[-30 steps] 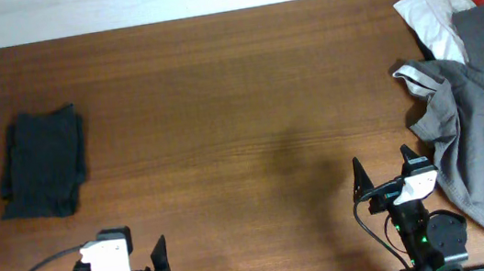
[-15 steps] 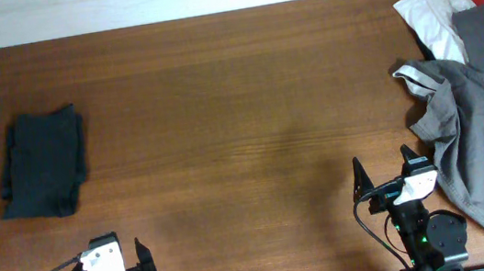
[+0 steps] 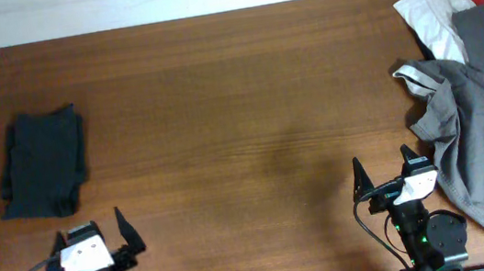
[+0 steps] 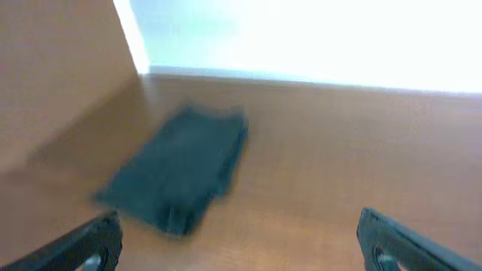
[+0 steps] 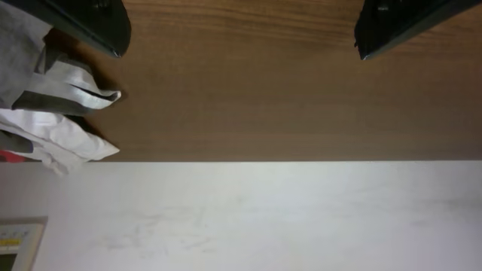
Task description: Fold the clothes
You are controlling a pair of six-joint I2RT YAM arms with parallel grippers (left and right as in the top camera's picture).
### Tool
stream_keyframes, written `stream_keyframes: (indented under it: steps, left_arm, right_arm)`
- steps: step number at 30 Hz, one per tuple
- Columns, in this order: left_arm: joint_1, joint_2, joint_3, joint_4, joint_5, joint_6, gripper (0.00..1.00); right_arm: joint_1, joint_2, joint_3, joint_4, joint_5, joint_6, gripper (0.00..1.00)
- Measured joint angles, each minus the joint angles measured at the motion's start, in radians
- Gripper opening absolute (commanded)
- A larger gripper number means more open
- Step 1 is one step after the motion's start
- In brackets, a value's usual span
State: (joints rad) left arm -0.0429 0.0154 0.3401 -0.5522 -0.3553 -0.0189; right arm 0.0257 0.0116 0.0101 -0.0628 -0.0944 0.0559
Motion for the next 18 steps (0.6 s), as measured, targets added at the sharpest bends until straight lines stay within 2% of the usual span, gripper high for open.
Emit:
stream_keyframes:
  steps: [9, 12, 17, 18]
  left_arm:
    - [0.0, -0.004, -0.053, 0.402, 0.023, 0.003, 0.99]
    - [0.0, -0.005, -0.12, 0.524, 0.055, 0.003, 0.99]
    - [0.0, -0.003, -0.286, 0.827, 0.131, 0.003, 0.99]
    - [0.0, -0.005, -0.298, 0.838, 0.143, 0.003, 0.99]
  right_arm:
    - [0.0, 0.0, 0.0, 0.0, 0.0, 0.0, 0.99]
    - [0.0, 0.0, 0.0, 0.0, 0.0, 0.0, 0.99]
    - [0.0, 0.0, 0.0, 0.0, 0.0, 0.0, 0.99]
    - [0.0, 0.0, 0.0, 0.0, 0.0, 0.0, 0.99]
